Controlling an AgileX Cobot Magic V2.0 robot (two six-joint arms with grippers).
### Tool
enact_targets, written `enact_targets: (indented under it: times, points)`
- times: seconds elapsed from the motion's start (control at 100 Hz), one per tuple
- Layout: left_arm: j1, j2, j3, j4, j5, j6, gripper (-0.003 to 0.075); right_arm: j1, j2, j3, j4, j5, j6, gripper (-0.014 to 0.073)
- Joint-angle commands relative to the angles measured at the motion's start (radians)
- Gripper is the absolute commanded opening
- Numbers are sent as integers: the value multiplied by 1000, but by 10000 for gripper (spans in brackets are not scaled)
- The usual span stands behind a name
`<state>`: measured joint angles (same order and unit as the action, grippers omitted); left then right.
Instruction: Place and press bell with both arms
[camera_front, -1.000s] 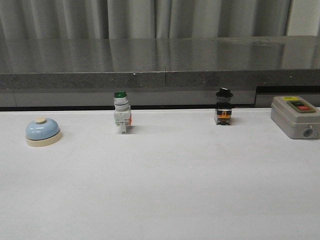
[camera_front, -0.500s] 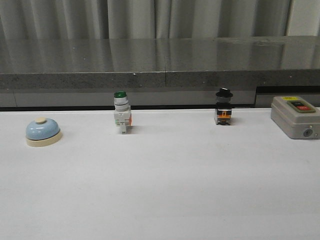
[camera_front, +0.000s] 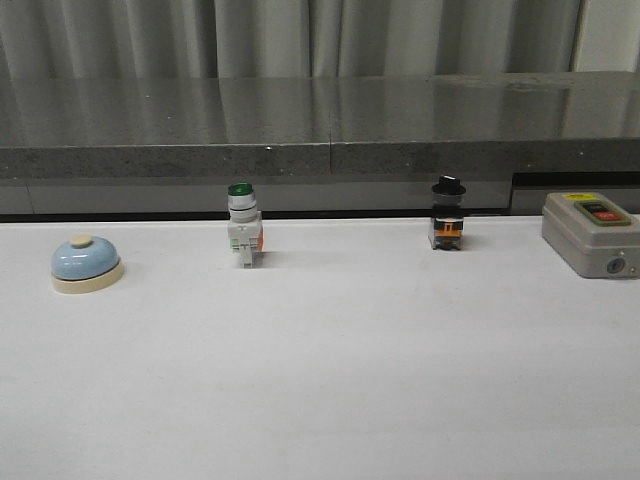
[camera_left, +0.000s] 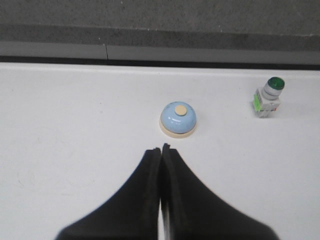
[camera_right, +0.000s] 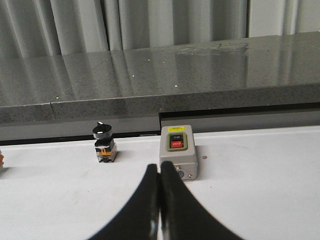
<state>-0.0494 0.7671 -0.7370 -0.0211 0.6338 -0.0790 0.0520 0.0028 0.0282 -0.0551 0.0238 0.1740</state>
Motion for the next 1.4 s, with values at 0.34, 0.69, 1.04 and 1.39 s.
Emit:
enact_targets:
  times: [0.34, 0.69, 1.04, 1.39]
  points:
    - [1, 152, -79, -11, 35, -1, 17, -6, 8, -19, 1, -70, -9, -64]
    - [1, 152, -79, -11, 83, 25, 690, -6, 8, -19, 1, -70, -9, -64]
    - [-14, 237, -131, -27, 64, 44, 658, -6, 8, -19, 1, -70, -9, -64]
    - [-131, 567, -332, 5, -24, 52, 658, -6, 8, -19, 1, -70, -9, -64]
